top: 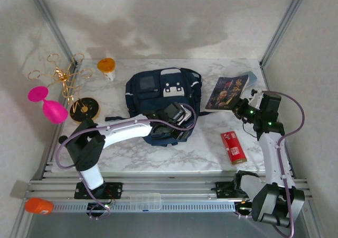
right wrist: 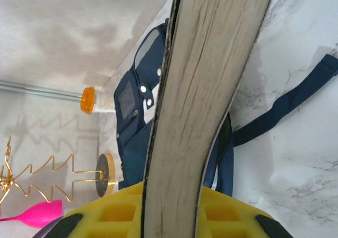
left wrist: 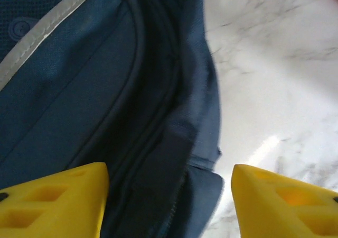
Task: Pack the student bag
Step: Open the student bag at the center of the table, then place the book in the student bag.
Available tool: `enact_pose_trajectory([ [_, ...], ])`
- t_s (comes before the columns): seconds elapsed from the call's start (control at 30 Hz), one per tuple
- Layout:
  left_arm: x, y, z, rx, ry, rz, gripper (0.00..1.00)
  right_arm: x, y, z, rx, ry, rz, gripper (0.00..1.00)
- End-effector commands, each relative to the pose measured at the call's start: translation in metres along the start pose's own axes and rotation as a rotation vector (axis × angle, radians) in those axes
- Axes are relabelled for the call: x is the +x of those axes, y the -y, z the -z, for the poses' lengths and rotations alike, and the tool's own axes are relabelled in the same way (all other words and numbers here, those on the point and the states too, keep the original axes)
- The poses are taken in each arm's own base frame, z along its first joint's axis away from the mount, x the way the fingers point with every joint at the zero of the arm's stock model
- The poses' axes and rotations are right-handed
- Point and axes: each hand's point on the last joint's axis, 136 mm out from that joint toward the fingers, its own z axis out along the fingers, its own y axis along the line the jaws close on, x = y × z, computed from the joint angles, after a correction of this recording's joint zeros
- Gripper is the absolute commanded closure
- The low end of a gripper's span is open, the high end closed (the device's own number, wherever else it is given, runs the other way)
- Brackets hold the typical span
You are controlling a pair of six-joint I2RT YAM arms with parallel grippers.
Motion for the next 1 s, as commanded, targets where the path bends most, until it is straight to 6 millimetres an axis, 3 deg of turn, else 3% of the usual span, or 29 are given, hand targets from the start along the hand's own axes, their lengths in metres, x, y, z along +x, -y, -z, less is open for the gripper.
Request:
enact_pose_trajectory([
  [0.0, -0.007, -0.019, -0.004, -0.117, -0.026, -0.068, 0.48, -0.008, -0.014, 0.005, -0.061, 0.029, 0.088, 1.0],
  [0.23, -0.019, -0.025, -0.015, -0.129, -0.038, -0.067, 0.81, -0.007, -0.012, 0.005, -0.07, 0.022, 0.097, 1.0],
  [0.33, -0.03, -0.026, -0.01, -0.126, -0.026, -0.056, 0.98, -0.005, -0.012, 0.007, -0.064, 0.009, 0.102, 1.0],
  [0.37, -0.038, -0.026, -0.004, -0.126, -0.009, -0.052, 1.0, -0.004, -0.013, 0.008, -0.062, 0.003, 0.107, 1.0],
  [0.57, -0.123, -0.034, 0.067, -0.178, 0.242, 0.072, 1.0, 0.017, -0.018, 0.022, -0.05, -0.05, 0.101, 1.0],
  [0.77, -0.194, -0.041, 0.128, -0.229, 0.459, 0.197, 1.0, 0.047, -0.02, 0.034, -0.07, -0.128, 0.064, 1.0],
  [0.97, -0.236, -0.041, 0.167, -0.235, 0.61, 0.279, 1.0, 0.097, -0.045, 0.016, -0.281, -0.298, 0.013, 1.0],
])
